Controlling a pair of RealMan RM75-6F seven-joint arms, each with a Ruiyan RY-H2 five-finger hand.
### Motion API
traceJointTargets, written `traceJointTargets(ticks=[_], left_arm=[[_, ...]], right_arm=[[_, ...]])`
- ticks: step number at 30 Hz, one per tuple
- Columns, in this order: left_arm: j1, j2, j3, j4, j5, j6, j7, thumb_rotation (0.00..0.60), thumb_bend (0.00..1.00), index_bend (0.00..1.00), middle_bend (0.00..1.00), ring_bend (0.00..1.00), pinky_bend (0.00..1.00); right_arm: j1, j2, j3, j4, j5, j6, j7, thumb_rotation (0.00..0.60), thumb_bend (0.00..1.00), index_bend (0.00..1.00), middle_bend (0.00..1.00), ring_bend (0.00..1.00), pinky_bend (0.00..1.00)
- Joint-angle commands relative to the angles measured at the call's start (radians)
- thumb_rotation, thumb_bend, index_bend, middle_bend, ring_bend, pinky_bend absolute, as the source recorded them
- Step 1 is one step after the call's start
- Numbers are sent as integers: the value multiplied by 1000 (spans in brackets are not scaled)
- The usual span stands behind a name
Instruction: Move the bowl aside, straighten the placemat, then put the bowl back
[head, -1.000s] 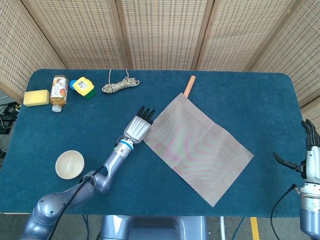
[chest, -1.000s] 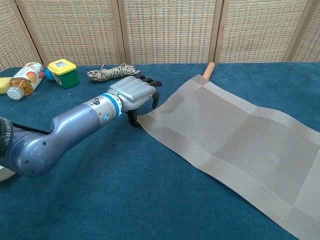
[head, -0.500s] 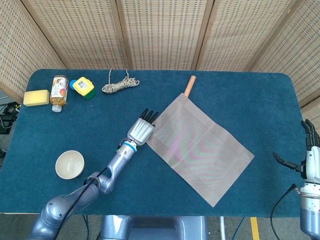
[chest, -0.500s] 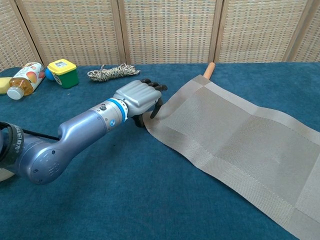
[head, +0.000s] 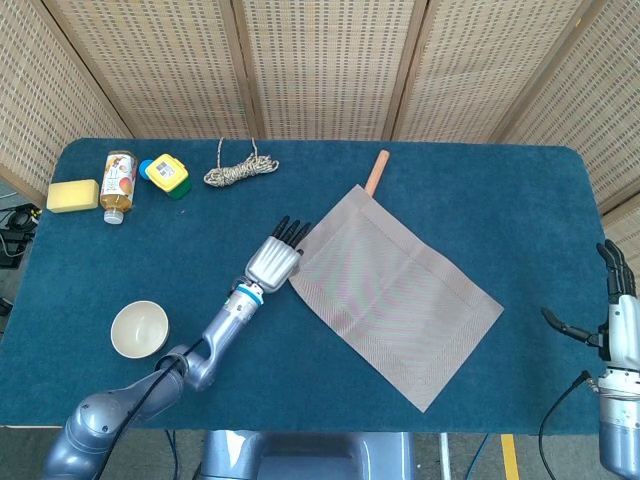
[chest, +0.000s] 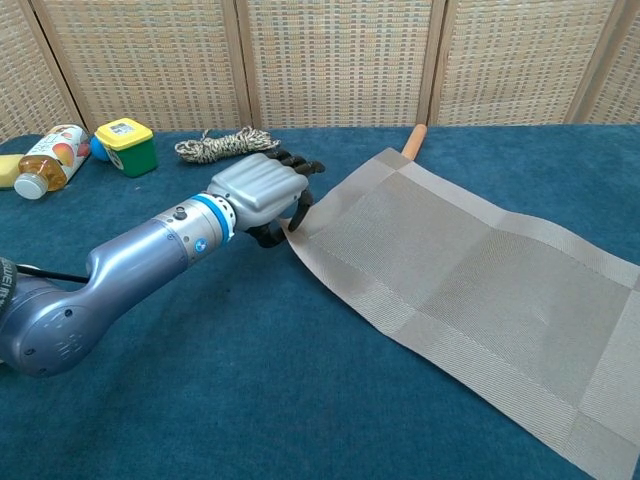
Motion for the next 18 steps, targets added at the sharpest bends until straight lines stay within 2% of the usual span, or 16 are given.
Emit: traceJointTargets(ticks=[1, 10, 18], left_arm=[[33, 38, 14, -49, 10, 30, 1, 600, 525, 618, 0, 0, 0], [143, 161, 50, -252, 13, 111, 8, 600, 525, 627, 0, 0, 0], [242, 284, 132, -462, 57, 187, 45, 600, 525, 625, 0, 0, 0]], right_arm=[[-2, 2, -3, -7, -7, 7, 0, 600, 276, 98, 0, 0, 0], [-8, 4, -19, -25, -37, 26, -17, 600, 276, 98, 0, 0, 0], [-13, 3, -38, -48, -63, 41, -45, 600, 276, 98, 0, 0, 0]])
